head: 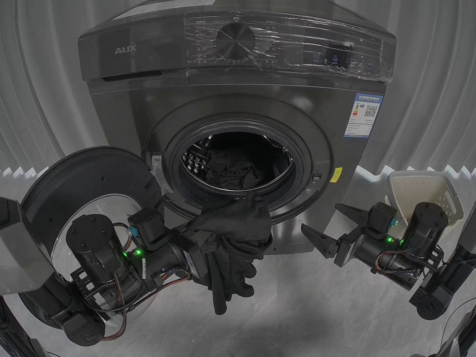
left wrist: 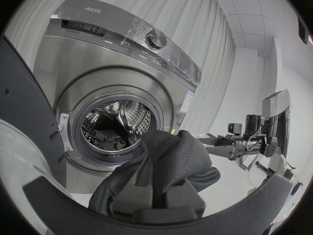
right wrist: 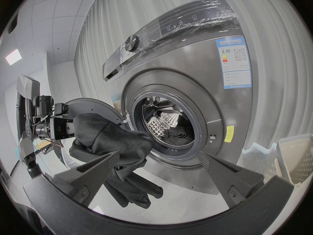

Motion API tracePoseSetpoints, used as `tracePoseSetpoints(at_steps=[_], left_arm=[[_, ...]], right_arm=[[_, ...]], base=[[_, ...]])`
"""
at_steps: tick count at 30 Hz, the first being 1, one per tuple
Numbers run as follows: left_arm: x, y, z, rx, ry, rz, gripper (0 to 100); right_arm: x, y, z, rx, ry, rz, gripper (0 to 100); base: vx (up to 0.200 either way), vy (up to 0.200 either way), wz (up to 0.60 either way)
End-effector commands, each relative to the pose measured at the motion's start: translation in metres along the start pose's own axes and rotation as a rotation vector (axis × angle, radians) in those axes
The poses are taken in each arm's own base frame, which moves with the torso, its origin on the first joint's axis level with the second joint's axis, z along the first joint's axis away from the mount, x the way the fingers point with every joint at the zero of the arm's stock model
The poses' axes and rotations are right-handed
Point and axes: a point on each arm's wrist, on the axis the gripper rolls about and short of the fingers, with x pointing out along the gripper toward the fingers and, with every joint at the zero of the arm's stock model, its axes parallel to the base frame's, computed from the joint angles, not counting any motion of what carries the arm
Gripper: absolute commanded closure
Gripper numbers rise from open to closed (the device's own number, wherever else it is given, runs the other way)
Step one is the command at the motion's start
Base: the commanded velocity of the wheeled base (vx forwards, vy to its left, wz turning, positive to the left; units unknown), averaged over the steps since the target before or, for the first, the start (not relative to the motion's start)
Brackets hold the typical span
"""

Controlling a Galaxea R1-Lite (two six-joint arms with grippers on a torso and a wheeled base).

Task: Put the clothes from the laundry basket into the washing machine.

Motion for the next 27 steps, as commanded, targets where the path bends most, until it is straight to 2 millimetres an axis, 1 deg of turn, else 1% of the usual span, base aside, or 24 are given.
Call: tracePoseSetpoints(at_steps=[1,7,10,13,14,20,23,24,25,27], left_arm=[[0.001,0.0,-0.002,0.0,0.005,0.0,100],[0.001,0.0,-0.002,0.0,0.005,0.003,100],[0.001,0.0,-0.005,-0.001,0.017,0.004,100],[0.002,0.0,-0.006,-0.001,0.023,0.004,100],[0.002,0.0,-0.006,-0.001,0.023,0.004,100],[0.007,-0.013,-0.008,-0.006,0.018,-0.028,100],[0.021,-0.01,-0.013,-0.006,0.013,0.003,100],[0.022,-0.01,-0.014,-0.004,0.013,0.007,100],[0.038,-0.006,-0.021,0.007,0.008,0.052,100],[0.052,-0.004,-0.027,0.003,-0.002,0.082,100]], right_arm=[[0.001,0.0,-0.002,0.0,0.006,0.0,0],[0.001,0.0,-0.002,0.0,0.008,0.0,0],[0.001,0.0,-0.002,0.0,0.008,0.0,0],[0.001,0.0,-0.002,0.0,0.008,0.0,0],[0.001,0.0,-0.002,0.0,0.008,0.0,0],[0.0,0.0,-0.002,0.0,0.008,0.002,0],[-0.002,0.001,-0.001,-0.001,0.006,0.0,0],[-0.002,0.001,-0.001,-0.001,0.006,0.0,0],[-0.002,0.001,-0.001,-0.001,0.004,0.0,0],[-0.003,0.001,0.0,-0.001,0.005,0.002,0]], base=[[0.2,0.0,0.0],[0.0,0.0,0.0],[0.0,0.0,0.0],[0.2,0.0,0.0],[0.0,0.0,0.0],[0.0,0.0,0.0],[0.0,0.0,0.0],[0.0,0.0,0.0],[0.0,0.0,0.0],[0.0,0.0,0.0]])
